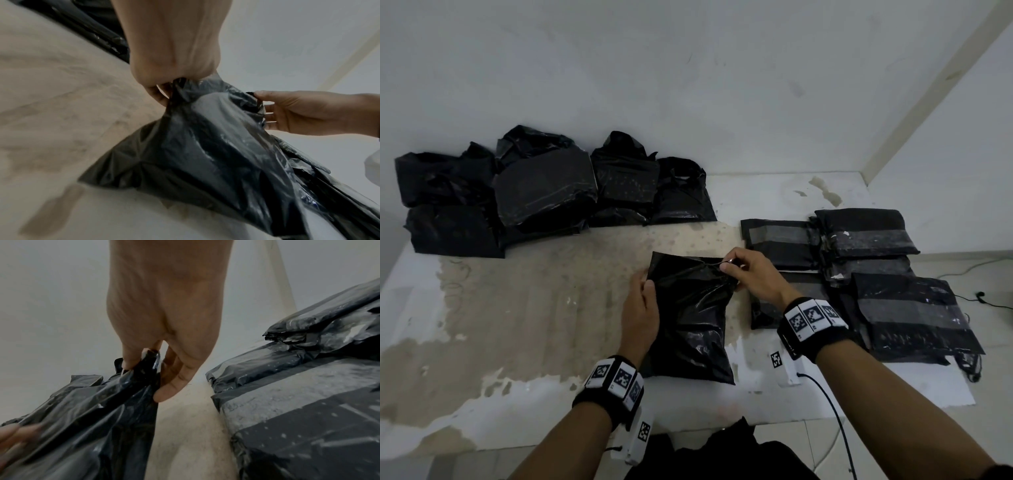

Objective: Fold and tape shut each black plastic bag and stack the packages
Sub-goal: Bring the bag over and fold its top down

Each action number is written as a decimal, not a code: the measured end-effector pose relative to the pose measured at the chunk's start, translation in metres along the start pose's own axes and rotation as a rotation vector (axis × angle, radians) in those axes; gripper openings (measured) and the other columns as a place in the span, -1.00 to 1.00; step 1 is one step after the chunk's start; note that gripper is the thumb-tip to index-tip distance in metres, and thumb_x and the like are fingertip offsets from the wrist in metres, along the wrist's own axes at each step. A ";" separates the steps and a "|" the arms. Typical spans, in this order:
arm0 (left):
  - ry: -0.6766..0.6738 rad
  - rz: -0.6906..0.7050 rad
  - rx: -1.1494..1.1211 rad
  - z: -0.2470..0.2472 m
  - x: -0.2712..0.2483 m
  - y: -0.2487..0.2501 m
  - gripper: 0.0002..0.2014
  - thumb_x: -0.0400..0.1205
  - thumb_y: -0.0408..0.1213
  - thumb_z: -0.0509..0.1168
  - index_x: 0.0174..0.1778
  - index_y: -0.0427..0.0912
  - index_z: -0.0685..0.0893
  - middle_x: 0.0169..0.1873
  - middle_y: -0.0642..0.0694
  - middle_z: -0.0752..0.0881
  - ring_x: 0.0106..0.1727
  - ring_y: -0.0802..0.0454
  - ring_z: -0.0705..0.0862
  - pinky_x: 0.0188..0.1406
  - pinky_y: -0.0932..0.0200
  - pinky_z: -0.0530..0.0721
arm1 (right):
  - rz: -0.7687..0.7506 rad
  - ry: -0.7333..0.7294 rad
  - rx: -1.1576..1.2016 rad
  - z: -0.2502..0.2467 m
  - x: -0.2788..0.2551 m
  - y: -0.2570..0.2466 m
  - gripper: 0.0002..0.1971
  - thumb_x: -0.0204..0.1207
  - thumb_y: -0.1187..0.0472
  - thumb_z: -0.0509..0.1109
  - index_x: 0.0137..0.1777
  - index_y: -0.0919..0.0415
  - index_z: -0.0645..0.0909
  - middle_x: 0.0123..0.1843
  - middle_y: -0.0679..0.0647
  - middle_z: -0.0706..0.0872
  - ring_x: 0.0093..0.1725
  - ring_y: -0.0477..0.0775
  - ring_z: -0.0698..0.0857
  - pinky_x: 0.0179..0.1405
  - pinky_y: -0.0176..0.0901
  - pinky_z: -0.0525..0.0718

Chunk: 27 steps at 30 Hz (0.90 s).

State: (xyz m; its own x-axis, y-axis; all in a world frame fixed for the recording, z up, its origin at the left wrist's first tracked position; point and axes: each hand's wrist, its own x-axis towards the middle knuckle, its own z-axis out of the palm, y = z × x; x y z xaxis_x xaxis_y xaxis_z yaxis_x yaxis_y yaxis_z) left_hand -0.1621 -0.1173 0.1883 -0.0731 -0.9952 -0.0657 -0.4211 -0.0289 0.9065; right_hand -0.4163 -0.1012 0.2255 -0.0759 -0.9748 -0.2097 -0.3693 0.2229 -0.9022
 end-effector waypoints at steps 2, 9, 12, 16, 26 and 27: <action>-0.070 0.190 0.083 -0.008 0.016 0.005 -0.50 0.81 -0.11 0.15 0.70 0.01 0.27 0.46 0.05 0.45 0.39 0.06 0.56 0.23 0.33 0.57 | -0.013 -0.009 0.009 0.002 0.001 -0.002 -0.90 0.68 0.16 0.45 -0.08 0.11 0.69 -0.20 0.03 0.70 -0.26 -0.13 0.68 -0.25 -0.13 0.76; -0.496 0.508 0.817 -0.019 0.086 0.027 -0.63 0.77 0.01 0.23 0.48 0.03 0.60 0.65 -0.10 0.27 0.49 -0.25 0.43 0.39 -0.23 0.53 | -0.059 -0.059 0.025 -0.004 0.003 -0.010 -0.89 0.68 0.13 0.46 -0.05 0.13 0.69 -0.17 0.02 0.71 -0.22 -0.07 0.68 -0.19 -0.13 0.77; -0.460 0.455 0.638 -0.022 0.099 0.032 -0.84 0.73 -0.07 0.32 0.06 -0.08 0.69 0.28 -0.01 0.47 0.23 -0.09 0.58 0.22 -0.12 0.61 | -0.041 0.017 0.036 -0.005 0.005 -0.005 -0.88 0.67 0.14 0.46 -0.08 0.14 0.68 -0.13 0.18 0.72 -0.22 -0.02 0.70 -0.25 -0.15 0.76; -0.337 0.378 0.325 -0.026 0.099 0.041 -0.90 0.74 -0.18 0.31 0.00 -0.13 0.58 0.03 -0.01 0.56 -0.03 0.01 0.61 0.09 -0.11 0.66 | 0.019 0.178 0.068 -0.004 0.009 0.001 -0.85 0.65 0.16 0.49 -0.12 0.17 0.65 -0.22 0.21 0.67 -0.29 -0.01 0.67 -0.34 -0.10 0.77; -0.435 -0.286 -0.151 -0.014 0.059 0.006 -0.49 0.53 0.03 0.54 0.34 -0.11 0.67 0.15 -0.04 0.80 0.16 0.05 0.79 0.28 0.05 0.73 | -0.019 0.231 0.188 0.009 0.011 -0.003 -0.92 0.68 0.10 0.45 0.02 0.07 0.63 -0.14 0.09 0.69 -0.16 0.00 0.66 -0.16 0.01 0.75; -0.436 -0.311 -0.194 -0.011 0.056 0.004 -0.56 0.54 -0.03 0.54 0.29 -0.13 0.72 0.13 -0.07 0.82 0.13 0.04 0.81 0.29 0.01 0.73 | 0.009 0.253 0.221 0.011 0.011 0.001 -0.86 0.66 0.05 0.46 0.13 0.04 0.62 -0.07 0.09 0.73 -0.09 0.01 0.71 -0.08 0.05 0.77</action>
State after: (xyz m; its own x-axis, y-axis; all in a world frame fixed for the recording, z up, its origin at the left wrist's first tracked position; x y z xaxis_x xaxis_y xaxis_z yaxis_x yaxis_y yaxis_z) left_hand -0.1574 -0.1737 0.1930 -0.3562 -0.8074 -0.4703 -0.3116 -0.3719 0.8744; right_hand -0.4071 -0.1113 0.2185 -0.3163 -0.9379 -0.1427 -0.1601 0.2010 -0.9664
